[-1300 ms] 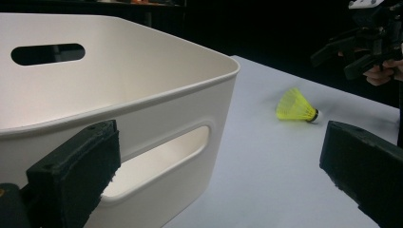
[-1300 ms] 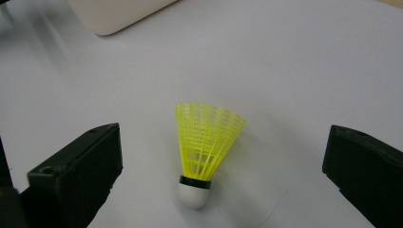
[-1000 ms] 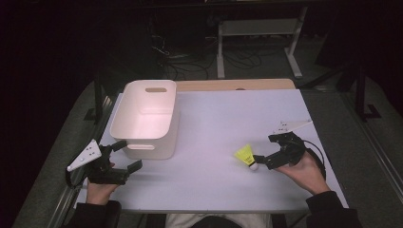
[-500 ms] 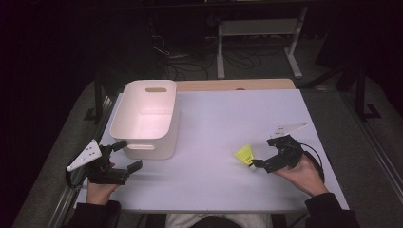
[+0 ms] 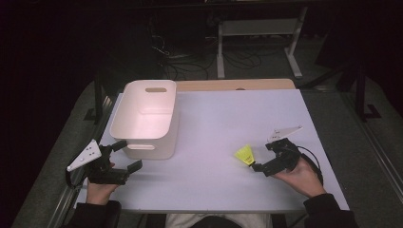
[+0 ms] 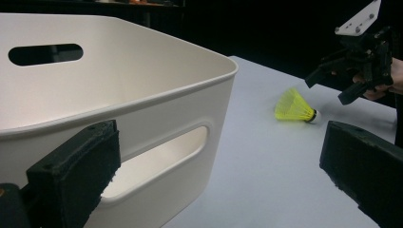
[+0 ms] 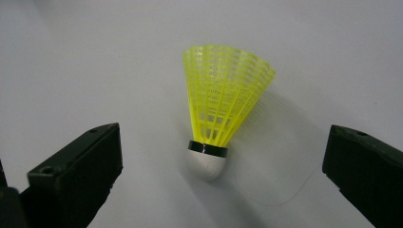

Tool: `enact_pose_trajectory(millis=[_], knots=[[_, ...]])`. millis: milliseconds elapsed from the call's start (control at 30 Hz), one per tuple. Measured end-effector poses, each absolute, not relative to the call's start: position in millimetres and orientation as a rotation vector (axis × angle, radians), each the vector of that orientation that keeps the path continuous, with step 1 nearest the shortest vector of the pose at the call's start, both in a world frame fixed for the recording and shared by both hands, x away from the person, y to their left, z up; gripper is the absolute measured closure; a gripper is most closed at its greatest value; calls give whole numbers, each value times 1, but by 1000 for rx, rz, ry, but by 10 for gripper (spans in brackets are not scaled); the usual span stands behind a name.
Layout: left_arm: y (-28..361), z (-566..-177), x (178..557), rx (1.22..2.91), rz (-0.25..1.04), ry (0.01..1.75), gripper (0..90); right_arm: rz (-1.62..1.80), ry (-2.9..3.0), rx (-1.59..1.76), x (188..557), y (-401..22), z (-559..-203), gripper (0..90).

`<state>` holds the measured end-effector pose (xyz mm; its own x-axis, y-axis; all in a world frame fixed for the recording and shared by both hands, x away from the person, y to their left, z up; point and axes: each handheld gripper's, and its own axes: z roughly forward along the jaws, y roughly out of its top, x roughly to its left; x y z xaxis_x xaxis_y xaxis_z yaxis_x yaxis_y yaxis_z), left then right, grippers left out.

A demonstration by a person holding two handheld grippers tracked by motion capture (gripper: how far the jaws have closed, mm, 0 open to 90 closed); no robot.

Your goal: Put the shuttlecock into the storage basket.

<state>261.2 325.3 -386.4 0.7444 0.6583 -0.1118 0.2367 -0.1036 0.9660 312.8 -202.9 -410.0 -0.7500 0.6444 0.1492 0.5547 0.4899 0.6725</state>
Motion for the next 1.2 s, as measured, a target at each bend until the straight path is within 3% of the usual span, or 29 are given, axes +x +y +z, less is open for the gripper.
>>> enact_pose_trajectory(millis=[1200], knots=[[325,-386,261,1678,410,715,0,997,2687,1054,316,-192,-427,0]])
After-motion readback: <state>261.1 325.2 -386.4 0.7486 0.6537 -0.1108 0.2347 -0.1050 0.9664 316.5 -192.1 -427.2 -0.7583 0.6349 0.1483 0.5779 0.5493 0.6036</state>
